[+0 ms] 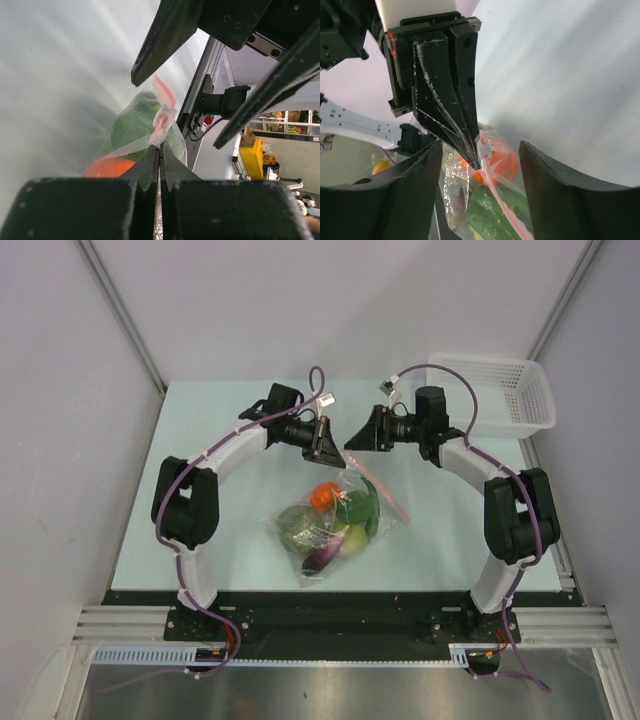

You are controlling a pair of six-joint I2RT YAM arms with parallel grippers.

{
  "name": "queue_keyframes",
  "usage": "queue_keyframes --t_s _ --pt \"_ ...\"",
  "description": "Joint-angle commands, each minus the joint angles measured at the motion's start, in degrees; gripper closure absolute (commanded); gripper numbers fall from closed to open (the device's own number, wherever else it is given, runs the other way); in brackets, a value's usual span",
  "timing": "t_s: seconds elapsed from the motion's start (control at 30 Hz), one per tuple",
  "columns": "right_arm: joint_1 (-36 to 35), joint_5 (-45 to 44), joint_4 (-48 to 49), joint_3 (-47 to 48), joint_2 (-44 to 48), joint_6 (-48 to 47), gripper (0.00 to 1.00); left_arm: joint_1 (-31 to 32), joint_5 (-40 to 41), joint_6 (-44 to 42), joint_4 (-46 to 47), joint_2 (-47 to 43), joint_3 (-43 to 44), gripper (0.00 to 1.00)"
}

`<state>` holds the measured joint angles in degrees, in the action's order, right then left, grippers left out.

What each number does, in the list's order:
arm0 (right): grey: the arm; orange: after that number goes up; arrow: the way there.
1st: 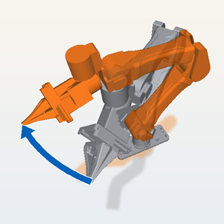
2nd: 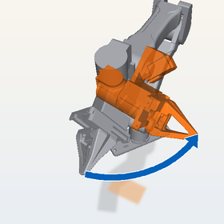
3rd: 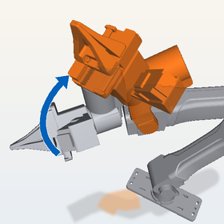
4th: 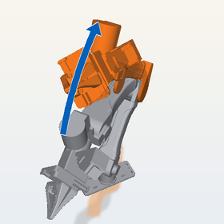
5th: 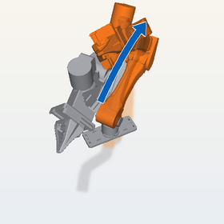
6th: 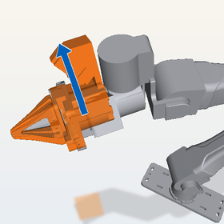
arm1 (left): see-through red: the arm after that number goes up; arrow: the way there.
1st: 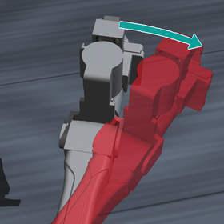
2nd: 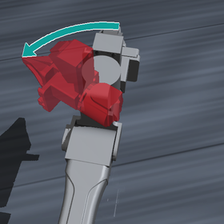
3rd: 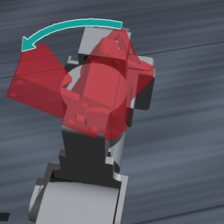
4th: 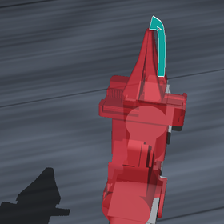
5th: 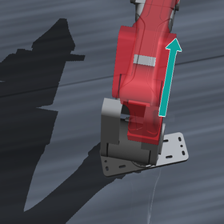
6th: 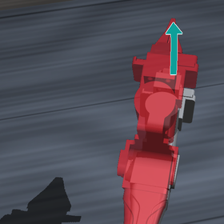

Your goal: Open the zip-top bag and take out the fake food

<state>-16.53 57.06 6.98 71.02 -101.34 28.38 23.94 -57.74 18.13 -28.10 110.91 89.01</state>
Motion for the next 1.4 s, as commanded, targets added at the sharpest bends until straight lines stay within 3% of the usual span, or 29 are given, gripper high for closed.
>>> queue_keyframes --t_s 0.0,0.23,0.43,0.73,0.8,0.9,0.93,1.03,1.2,1.37 --pt "-0.16 6.83 10.59 -0.45 -2.98 4.39 0.38 0.05 -2.56 -3.63 -2.13 -3.42 0.9 1.0" --pt "-0.34 7.28 11.3 -0.97 -3.86 5.19 0.52 -0.04 -2.12 -4.07 -2.93 -2.98 2.13 1.0" --pt "-0.52 7.8 11.38 -1.24 -4.57 5.46 0.59 -0.04 -2.38 -2.75 -1.53 -3.07 2.13 1.0" --pt "-0.78 7.81 10.16 -1.24 -5.01 4.75 0.55 -0.04 -3.0 -0.55 0.68 -2.98 2.04 1.0" --pt "-0.78 7.8 10.07 -1.24 -5.18 4.75 0.59 -0.04 -3.0 -0.29 0.94 -2.98 2.13 1.0" --pt "-0.69 7.54 9.81 -0.89 -5.62 4.67 0.79 -0.21 -2.21 0.59 1.55 -3.25 2.04 1.0" --pt "-0.34 7.11 9.11 -0.8 -5.62 4.4 0.87 -0.39 -1.77 0.94 1.82 -3.51 1.96 1.0" --pt "0.36 3.6 3.16 -0.45 -4.22 0.99 0.98 -1.53 2.88 3.48 3.83 -4.91 0.21 1.0" --pt "0.89 -2.21 -8.81 -0.45 -0.35 -7.37 1.0 -6.0 8.41 12.26 18.66 -10.27 -8.84 1.0" --pt "1.24 -4.76 -17.0 -2.29 3.6 -11.68 1.0 -10.31 10.8 12.63 17.73 -11.42 -9.38 1.0"
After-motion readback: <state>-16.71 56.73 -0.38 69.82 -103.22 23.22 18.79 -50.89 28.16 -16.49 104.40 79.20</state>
